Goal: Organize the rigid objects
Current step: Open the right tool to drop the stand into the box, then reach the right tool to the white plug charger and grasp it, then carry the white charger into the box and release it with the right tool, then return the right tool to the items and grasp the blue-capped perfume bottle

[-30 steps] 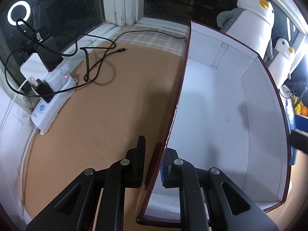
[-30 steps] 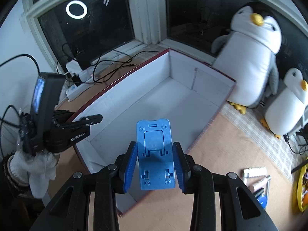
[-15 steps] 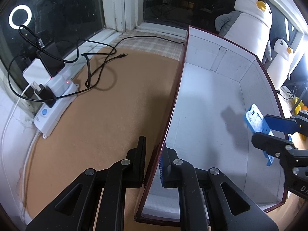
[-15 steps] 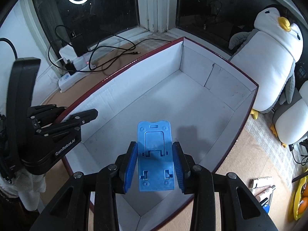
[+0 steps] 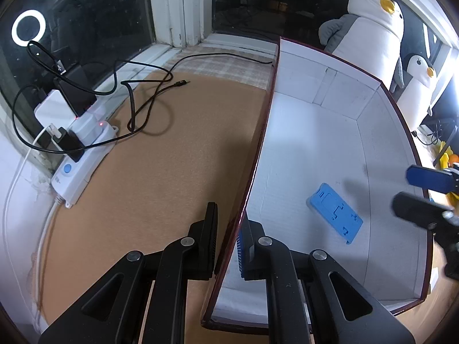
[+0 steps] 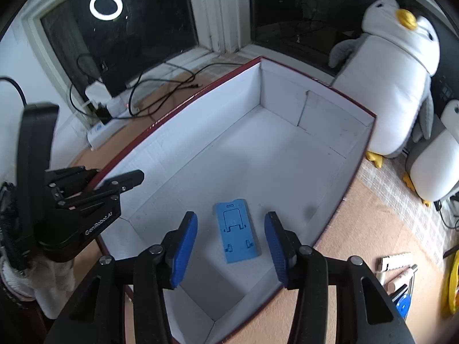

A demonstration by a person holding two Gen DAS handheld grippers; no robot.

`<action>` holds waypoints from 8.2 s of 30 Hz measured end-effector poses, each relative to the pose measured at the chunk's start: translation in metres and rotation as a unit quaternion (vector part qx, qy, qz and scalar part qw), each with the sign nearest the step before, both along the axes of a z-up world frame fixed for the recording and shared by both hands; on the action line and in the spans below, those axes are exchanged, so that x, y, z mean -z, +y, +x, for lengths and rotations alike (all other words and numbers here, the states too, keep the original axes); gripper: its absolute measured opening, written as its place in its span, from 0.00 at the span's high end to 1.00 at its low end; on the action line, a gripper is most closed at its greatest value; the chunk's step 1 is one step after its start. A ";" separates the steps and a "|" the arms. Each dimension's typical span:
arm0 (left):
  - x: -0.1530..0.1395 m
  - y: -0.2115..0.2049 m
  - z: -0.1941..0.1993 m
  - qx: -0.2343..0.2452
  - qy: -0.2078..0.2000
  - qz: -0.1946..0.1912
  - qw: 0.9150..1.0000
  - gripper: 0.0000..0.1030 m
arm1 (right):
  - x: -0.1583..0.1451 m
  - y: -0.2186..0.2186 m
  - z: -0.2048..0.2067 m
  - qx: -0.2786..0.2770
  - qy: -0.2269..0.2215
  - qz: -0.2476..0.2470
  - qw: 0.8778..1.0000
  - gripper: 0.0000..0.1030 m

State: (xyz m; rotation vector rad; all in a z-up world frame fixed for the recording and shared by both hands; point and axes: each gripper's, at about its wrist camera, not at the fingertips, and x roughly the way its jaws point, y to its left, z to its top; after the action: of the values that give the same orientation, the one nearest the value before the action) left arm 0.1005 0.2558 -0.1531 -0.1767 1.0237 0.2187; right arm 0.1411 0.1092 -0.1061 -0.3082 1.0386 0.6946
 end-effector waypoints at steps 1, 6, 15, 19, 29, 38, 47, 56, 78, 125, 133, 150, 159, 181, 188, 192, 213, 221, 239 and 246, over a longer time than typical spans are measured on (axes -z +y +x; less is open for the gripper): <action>0.000 0.000 0.000 0.000 0.000 0.001 1.000 0.90 | -0.004 -0.006 -0.001 0.003 0.000 0.007 1.000 0.56; -0.004 -0.001 0.000 0.002 0.001 0.004 1.000 0.90 | -0.020 -0.043 -0.007 0.031 -0.003 0.028 0.999 0.56; -0.006 0.000 -0.005 0.006 0.011 -0.003 1.000 0.90 | -0.012 -0.162 -0.021 0.119 -0.001 0.004 0.993 0.56; -0.006 0.000 -0.009 0.007 0.015 -0.004 1.000 0.90 | 0.008 -0.216 -0.032 0.168 0.020 -0.017 0.985 0.56; -0.010 0.005 -0.014 0.010 0.021 -0.027 0.999 0.90 | 0.038 -0.270 -0.059 0.219 0.052 -0.016 0.974 0.56; -0.018 0.002 -0.019 0.026 0.006 -0.028 0.999 0.90 | 0.041 -0.270 -0.068 0.218 0.051 -0.017 0.974 0.56; -0.024 0.000 -0.024 0.029 0.008 -0.022 0.999 0.90 | 0.047 -0.275 -0.075 0.227 0.056 -0.018 0.972 0.56; -0.026 -0.001 -0.024 0.028 0.008 -0.010 1.000 0.93 | 0.056 -0.286 -0.086 0.234 0.066 -0.032 0.970 0.56; -0.026 -0.005 -0.023 0.031 0.005 0.006 1.000 0.93 | 0.087 -0.305 -0.104 0.341 0.194 0.056 0.918 0.56; -0.013 -0.001 -0.014 0.027 0.017 -0.007 0.999 0.93 | -0.007 -0.144 -0.033 0.151 0.024 0.000 0.988 0.69; -0.012 -0.001 -0.014 0.026 0.016 -0.007 0.999 0.92 | -0.027 -0.063 -0.026 0.065 0.002 0.013 0.998 0.69; -0.015 -0.001 -0.018 0.028 0.005 0.004 1.000 0.92 | 0.007 0.021 -0.034 -0.008 0.017 -0.033 0.999 0.69; -0.018 -0.003 -0.021 0.027 -0.003 0.009 1.000 0.93 | 0.018 0.028 -0.033 -0.008 0.024 -0.042 0.999 0.69; -0.019 -0.007 -0.021 0.027 0.002 0.014 1.000 0.93 | -0.016 -0.043 -0.046 0.050 0.014 0.025 0.998 0.51; -0.019 -0.010 -0.017 0.033 0.013 0.017 0.999 0.83 | -0.009 -0.148 -0.041 0.146 0.021 0.029 0.989 0.50; -0.018 -0.014 -0.012 0.037 0.025 0.022 0.999 0.81 | 0.009 -0.214 -0.033 0.210 0.038 0.016 0.977 0.50; -0.012 -0.018 0.010 0.034 0.062 0.032 0.997 0.76 | 0.071 -0.267 -0.003 0.223 0.072 -0.019 0.972 0.50; -0.014 -0.016 0.016 0.031 0.061 0.037 0.997 0.76 | 0.083 -0.252 0.015 0.193 0.076 -0.046 0.977 0.58; -0.019 -0.013 0.020 0.030 0.052 0.041 0.997 0.89 | 0.095 -0.236 0.024 0.117 0.071 -0.121 0.983 0.72; -0.019 -0.012 0.019 0.029 0.049 0.041 0.998 0.91 | 0.093 -0.243 0.025 0.126 0.084 -0.100 0.983 0.73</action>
State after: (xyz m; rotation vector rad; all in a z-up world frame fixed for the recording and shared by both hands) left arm 0.1197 0.2438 -0.1342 -0.0630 1.1139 0.2177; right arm 0.1657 -0.1334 -0.1987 -0.2876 1.2870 0.3938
